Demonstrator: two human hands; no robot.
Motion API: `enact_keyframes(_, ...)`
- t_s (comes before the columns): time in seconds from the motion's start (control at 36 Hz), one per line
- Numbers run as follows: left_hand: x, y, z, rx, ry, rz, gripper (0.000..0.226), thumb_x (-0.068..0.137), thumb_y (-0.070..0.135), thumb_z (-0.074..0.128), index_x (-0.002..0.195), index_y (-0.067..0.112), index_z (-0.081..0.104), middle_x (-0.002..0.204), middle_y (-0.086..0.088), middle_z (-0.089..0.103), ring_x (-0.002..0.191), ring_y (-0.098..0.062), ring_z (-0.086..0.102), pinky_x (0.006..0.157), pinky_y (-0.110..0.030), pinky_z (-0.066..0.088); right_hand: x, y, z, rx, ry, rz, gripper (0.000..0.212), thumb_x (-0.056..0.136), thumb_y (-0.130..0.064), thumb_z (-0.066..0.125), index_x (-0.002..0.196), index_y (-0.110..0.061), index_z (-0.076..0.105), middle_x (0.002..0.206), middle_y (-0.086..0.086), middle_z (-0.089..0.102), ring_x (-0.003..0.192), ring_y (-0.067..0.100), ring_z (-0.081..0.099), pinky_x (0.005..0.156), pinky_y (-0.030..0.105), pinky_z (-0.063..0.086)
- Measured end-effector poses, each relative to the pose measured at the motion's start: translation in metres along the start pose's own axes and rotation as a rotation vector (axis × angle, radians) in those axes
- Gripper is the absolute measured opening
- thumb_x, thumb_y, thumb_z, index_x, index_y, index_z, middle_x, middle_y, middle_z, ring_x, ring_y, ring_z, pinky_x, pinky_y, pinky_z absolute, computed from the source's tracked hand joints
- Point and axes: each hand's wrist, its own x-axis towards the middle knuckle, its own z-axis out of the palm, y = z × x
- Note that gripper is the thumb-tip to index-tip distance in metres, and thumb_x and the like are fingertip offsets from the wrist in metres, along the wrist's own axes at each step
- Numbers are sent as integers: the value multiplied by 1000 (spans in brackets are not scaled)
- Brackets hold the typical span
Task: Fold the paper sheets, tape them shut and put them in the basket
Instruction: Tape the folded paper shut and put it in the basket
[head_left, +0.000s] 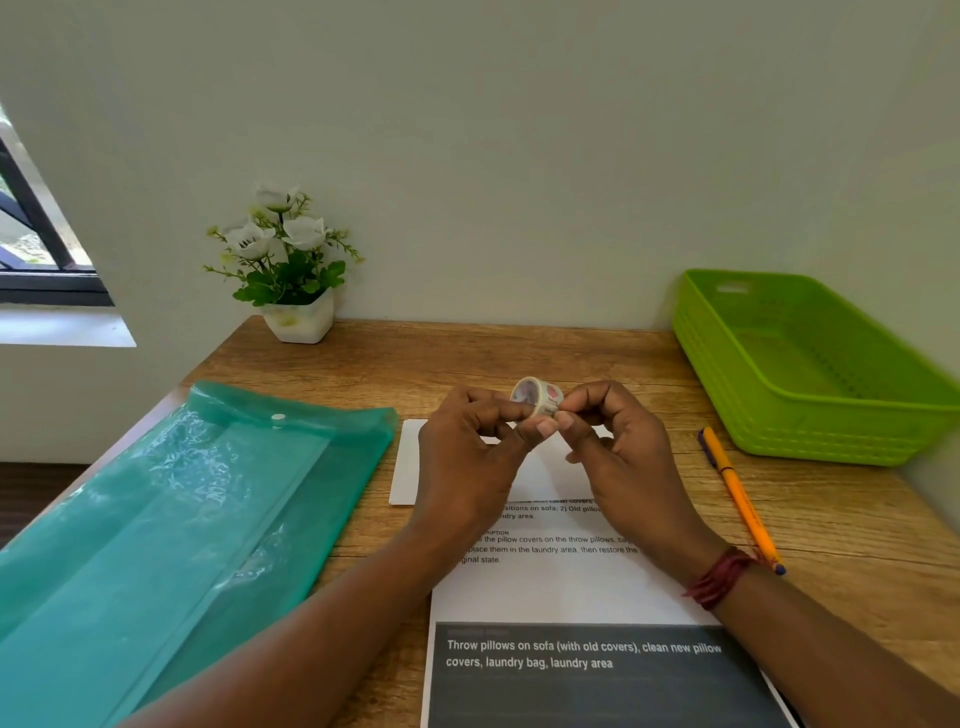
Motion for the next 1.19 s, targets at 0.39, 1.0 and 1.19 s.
enact_keyframes(0.39,-3,1,1,61,29,48,18,77,35,79,91,25,77,93,10,59,80,2,58,66,-11,50,-1,4,1,-40,-104,-32,14,99,-15,54,90,-26,53,88,-22,58,88,0,55,76,25,43)
enact_keyframes(1.0,1,-1,2,82,-82,-29,18,80,48,73,91,34,76,99,18,64,79,-4,62,63,-7,45,-1,-4,-3,-22,139,-48,7,87,-18,72,91,-23,71,91,-10,71,89,10,67,66,36,56)
enact_keyframes(1.19,1,0,4,127,-146,-14,5,86,44,69,90,45,65,102,20,59,87,-7,62,67,-12,49,0,1,-2,7,110,-35,21,92,-12,64,87,-33,64,89,-11,68,89,15,63,71,54,55)
